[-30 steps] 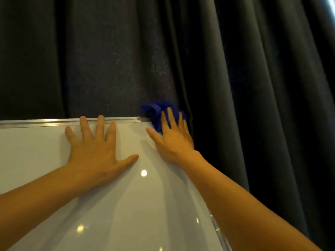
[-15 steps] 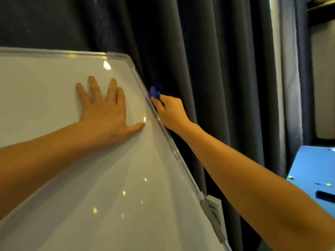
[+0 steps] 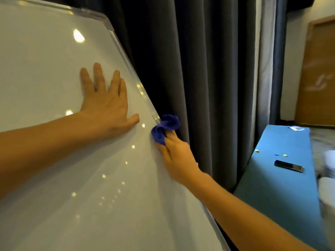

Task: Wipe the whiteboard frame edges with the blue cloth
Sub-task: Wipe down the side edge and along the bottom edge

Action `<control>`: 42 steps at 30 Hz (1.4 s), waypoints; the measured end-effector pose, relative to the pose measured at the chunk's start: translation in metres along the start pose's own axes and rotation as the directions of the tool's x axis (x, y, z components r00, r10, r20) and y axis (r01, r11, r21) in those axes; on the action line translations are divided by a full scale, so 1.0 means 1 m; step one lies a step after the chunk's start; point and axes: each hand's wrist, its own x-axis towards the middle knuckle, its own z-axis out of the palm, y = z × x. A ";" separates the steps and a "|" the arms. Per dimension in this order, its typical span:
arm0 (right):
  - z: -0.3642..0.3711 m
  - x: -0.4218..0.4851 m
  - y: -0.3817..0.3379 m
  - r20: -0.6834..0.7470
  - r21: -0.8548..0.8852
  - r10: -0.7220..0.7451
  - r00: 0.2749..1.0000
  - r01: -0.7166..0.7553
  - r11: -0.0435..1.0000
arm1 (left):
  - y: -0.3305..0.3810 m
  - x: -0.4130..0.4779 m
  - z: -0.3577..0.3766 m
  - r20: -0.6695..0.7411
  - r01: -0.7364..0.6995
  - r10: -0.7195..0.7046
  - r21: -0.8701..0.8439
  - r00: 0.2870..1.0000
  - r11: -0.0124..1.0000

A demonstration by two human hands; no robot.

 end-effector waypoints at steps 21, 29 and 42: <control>0.050 -0.180 0.077 -0.181 0.137 0.612 0.770 -0.597 0.791 | 0.174 -0.138 0.014 0.202 -0.575 0.569 -0.034 0.797 0.818; 0.074 -0.264 0.120 -0.101 -0.155 0.707 0.700 -0.713 0.683 | 0.184 -0.143 0.022 0.223 -0.604 0.587 0.010 0.778 0.797; 0.069 -0.258 0.128 -0.038 -0.006 0.614 0.788 -0.615 0.789 | 0.232 -0.176 0.029 0.369 -0.720 0.672 -0.012 0.642 0.694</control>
